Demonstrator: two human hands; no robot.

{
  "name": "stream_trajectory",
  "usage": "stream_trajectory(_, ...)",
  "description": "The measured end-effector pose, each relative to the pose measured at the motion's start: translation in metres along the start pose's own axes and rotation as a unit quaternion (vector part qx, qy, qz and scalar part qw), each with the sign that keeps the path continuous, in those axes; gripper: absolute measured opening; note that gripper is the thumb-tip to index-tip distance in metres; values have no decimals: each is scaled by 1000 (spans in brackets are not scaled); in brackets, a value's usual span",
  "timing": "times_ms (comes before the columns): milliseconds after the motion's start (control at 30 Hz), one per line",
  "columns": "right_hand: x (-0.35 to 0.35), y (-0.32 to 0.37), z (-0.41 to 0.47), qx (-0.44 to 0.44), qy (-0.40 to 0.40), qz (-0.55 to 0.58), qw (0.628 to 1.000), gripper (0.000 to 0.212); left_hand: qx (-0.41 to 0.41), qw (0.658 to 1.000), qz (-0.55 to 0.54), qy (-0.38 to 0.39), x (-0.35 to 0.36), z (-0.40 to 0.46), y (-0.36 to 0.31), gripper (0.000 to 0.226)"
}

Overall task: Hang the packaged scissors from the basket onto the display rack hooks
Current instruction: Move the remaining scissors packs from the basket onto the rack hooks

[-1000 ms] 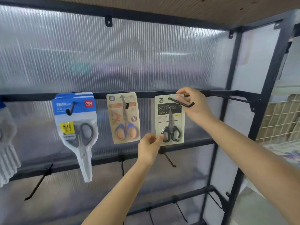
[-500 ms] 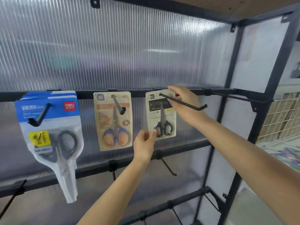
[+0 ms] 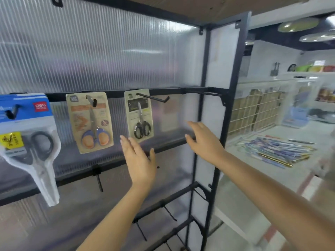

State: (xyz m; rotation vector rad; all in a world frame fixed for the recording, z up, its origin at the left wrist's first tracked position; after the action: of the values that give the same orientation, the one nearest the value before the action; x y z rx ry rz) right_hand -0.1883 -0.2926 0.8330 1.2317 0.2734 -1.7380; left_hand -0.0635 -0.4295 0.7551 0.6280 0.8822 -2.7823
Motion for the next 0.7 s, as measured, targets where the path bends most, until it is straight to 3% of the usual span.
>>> stream_trajectory(133, 0, -35, -43, 61, 17, -25, 998, 49, 84, 996, 31, 0, -3, -34, -17, 61)
stream_trajectory(233, 3, -51, -76, 106, 36, -44, 993, 46, 136, 983, 6, 126, -3, -60, -38, 47)
stream_trajectory(333, 7, -64, -113, 146, 57, -73, 985, 44, 206, 947, -17, 244, 8, -85, -61, 36)
stream_trajectory(500, -7, -82, -182, 178, 71, -135, 972, 46, 273, 894, -44, 354, 34, -123, -106, 38)
stream_trajectory(633, -27, -93, -236, 256, 47, -159, 952, 44, 326, 856, -108, 386, 39, -153, -152, 44)
stream_trajectory(700, -36, -92, -262, 320, 35, -157, 934, 42, 377, 843, -145, 356, 32, -166, -169, 39)
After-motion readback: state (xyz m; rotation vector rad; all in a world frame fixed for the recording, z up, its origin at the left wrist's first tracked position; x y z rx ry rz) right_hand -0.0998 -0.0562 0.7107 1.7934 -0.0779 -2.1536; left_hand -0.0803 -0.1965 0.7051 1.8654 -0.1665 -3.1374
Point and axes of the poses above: each hand's wrist, its own z-axis towards the middle knuckle, its own x-axis out of the palm, y = z × x, the point moved 1 cm from there along z, towards the middle knuckle, and after that the axes turned 9 degrees about x, right-handed, at the moved point
